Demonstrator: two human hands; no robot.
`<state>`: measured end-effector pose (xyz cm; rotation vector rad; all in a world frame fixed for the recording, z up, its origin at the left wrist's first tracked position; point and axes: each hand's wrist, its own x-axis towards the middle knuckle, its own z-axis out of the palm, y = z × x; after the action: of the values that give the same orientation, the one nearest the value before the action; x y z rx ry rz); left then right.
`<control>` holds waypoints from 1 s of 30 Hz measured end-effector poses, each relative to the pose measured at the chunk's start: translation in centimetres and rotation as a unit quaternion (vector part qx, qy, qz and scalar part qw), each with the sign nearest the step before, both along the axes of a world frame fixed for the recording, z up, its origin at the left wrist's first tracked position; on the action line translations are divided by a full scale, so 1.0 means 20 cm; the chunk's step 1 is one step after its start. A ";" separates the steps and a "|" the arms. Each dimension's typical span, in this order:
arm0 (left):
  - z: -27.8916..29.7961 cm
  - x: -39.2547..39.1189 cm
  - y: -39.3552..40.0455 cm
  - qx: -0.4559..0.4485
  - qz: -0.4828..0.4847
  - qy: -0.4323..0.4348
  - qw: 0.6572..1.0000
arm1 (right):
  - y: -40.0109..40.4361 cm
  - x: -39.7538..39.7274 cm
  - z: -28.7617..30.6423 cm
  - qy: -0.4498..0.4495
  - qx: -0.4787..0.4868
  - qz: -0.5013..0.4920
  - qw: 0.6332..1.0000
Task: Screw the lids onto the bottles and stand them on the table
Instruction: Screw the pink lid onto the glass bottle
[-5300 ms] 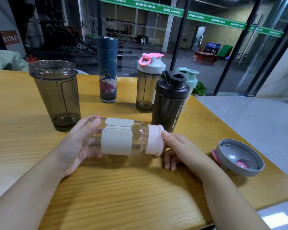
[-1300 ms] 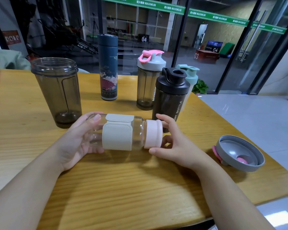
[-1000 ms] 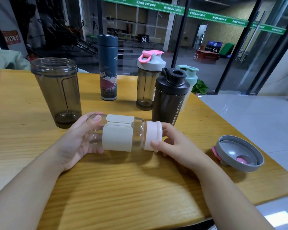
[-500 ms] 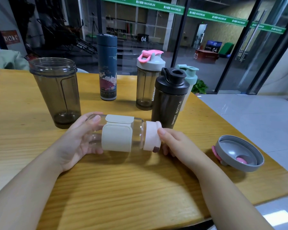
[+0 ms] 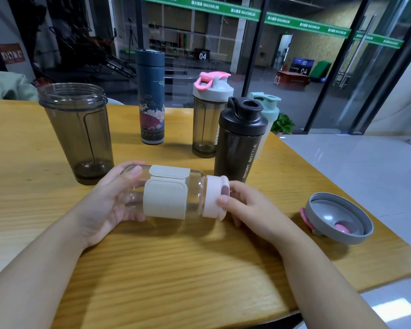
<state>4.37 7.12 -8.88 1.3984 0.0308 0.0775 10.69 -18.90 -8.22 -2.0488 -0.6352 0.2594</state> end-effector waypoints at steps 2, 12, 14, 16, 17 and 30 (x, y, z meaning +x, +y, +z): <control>0.00 0.00 0.00 0.000 -0.004 0.002 1.000 | 0.00 0.00 0.01 -0.011 -0.018 -0.005 1.000; 0.00 0.00 0.00 -0.006 -0.005 0.000 1.000 | 0.00 0.01 -0.01 -0.015 0.013 0.013 1.000; 0.00 0.00 0.00 -0.008 -0.002 0.001 1.000 | 0.00 0.01 -0.02 -0.039 -0.001 0.044 0.998; 0.00 0.00 0.00 -0.007 0.000 0.004 1.000 | 0.00 0.01 -0.01 -0.055 0.005 0.056 0.997; 0.00 0.00 0.00 -0.005 0.000 0.006 1.000 | 0.00 0.01 -0.02 -0.058 0.017 0.055 0.997; 0.00 0.00 0.00 -0.002 0.000 0.008 1.000 | 0.00 -0.01 0.03 -0.001 -0.031 -0.016 0.999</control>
<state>4.47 7.16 -8.92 1.3949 0.0440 0.0658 10.47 -18.82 -7.71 -2.1171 -0.6018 0.2602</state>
